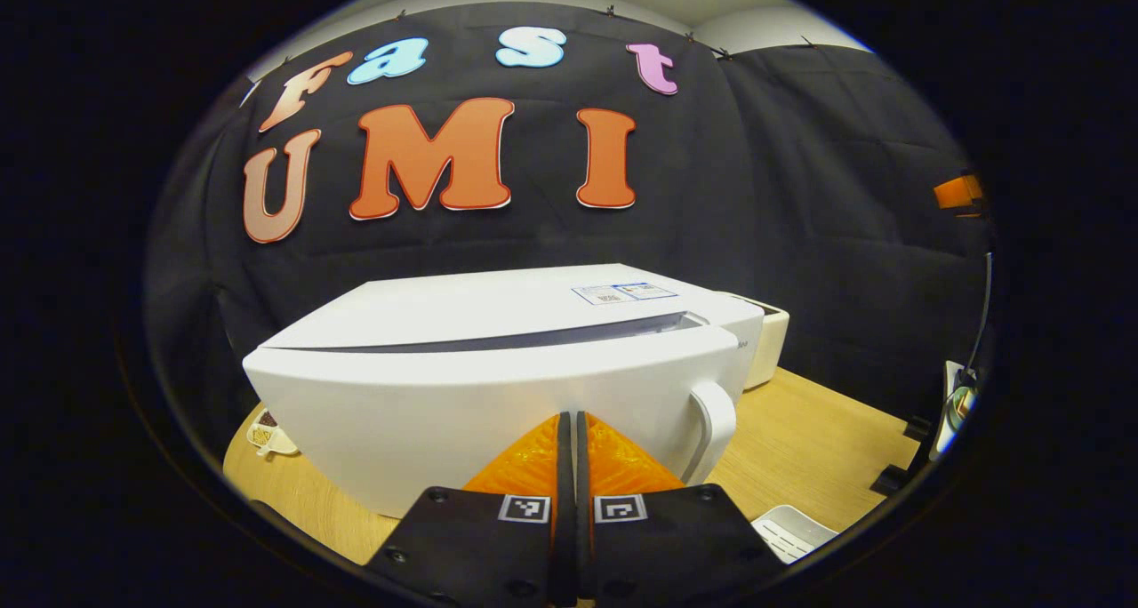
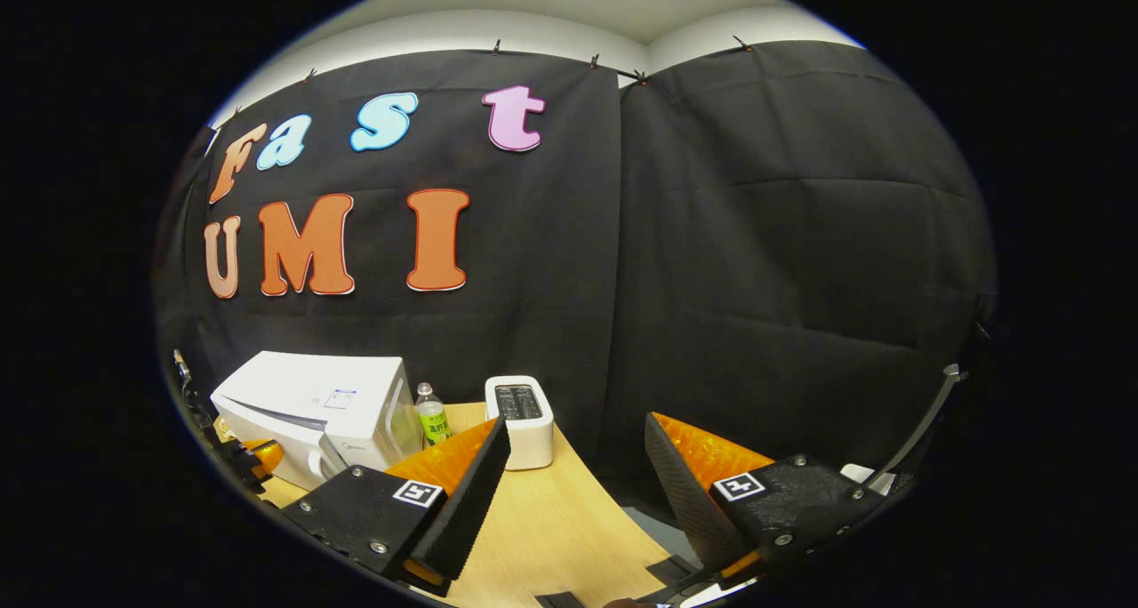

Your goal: Open the microwave oven with the left hand, put the food in, and close the microwave oven.

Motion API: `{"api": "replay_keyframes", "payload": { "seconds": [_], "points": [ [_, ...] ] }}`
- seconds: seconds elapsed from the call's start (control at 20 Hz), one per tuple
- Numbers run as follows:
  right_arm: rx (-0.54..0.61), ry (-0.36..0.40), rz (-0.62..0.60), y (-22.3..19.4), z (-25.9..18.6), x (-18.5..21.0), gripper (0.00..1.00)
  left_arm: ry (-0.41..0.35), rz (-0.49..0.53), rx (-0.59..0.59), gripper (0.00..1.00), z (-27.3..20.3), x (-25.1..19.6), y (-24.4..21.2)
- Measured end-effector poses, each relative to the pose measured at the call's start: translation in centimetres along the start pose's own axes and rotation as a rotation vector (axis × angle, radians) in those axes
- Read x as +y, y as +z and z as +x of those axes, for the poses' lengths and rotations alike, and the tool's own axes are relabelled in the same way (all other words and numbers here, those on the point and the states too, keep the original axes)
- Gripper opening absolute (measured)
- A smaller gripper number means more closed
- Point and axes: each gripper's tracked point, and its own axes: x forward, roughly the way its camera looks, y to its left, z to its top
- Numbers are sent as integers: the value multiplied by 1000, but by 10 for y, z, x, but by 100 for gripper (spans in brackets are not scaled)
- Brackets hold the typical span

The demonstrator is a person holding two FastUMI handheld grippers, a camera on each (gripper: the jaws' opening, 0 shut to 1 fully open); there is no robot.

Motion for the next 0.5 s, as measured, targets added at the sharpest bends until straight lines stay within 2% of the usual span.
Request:
{"api": "replay_keyframes", "payload": {
  "seconds": [0.05,0.1,0.2,0.3,0.35,0.4,0.45,0.5],
  "points": [
    [3,-7,2,0,1,-4,95,-8,-2,9,4,6,-3,0],
    [6,-13,5,-1,0,-8,95,-50,-18,11,4,10,-17,-1],
    [14,-25,11,-3,1,-13,95,-66,26,33,4,15,-30,-4],
    [16,-35,12,-2,-1,-18,95,-26,67,24,4,17,-33,-5],
    [16,-42,13,-2,-2,-20,95,29,77,35,4,21,-24,-5],
    [16,-47,13,0,-3,-23,95,17,16,29,4,21,-25,-11],
    [14,-51,13,0,-4,-23,95,17,-10,21,4,22,-31,-9],
    [18,-51,12,0,-5,-24,95,11,-5,52,8,22,-32,-14]
  ]
}}
